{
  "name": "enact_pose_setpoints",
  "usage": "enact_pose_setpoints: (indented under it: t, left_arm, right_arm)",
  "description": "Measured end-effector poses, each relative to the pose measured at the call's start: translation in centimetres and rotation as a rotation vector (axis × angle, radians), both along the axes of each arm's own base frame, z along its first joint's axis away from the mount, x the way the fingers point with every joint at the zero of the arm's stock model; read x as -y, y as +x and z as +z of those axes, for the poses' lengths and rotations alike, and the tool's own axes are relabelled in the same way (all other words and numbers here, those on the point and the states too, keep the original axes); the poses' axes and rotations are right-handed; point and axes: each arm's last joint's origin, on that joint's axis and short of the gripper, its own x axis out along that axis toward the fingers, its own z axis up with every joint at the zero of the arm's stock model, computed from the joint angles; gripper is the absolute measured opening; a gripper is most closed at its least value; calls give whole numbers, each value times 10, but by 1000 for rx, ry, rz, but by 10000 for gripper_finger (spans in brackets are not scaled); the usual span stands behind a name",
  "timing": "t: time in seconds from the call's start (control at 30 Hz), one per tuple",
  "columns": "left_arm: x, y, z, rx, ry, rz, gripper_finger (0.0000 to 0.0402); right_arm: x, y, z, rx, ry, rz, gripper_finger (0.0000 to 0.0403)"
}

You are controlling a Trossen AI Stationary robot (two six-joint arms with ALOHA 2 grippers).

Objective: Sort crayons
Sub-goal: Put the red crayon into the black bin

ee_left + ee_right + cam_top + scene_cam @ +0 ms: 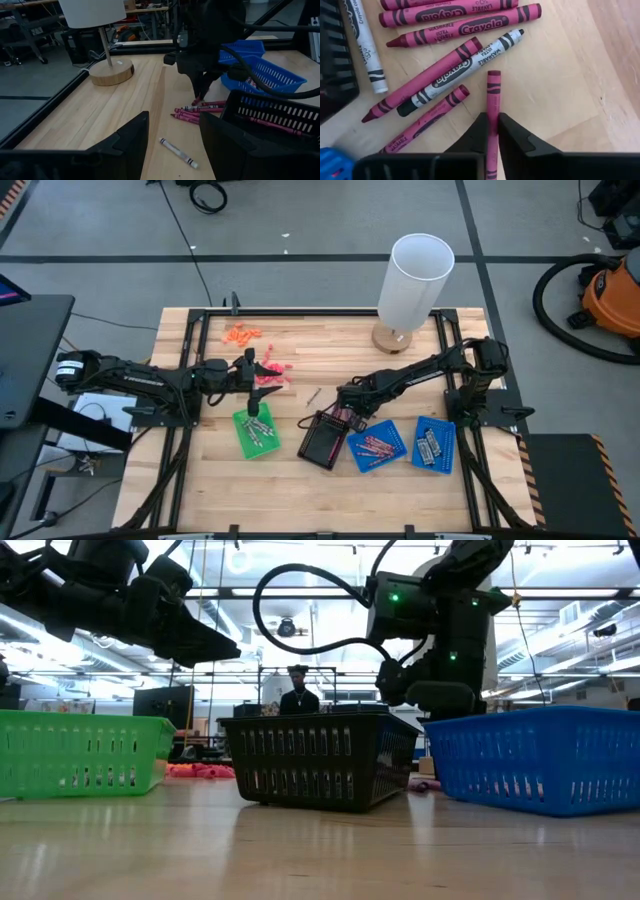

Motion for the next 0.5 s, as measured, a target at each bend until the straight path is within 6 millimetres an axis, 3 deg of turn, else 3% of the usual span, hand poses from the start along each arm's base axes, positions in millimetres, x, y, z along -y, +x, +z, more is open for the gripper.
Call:
enact_pose_setpoints:
  t: [0.5]
  left_arm:
    - [0, 0, 0, 0, 0, 0, 187]
  right_arm:
    - [4, 2, 13, 15, -13, 29, 35]
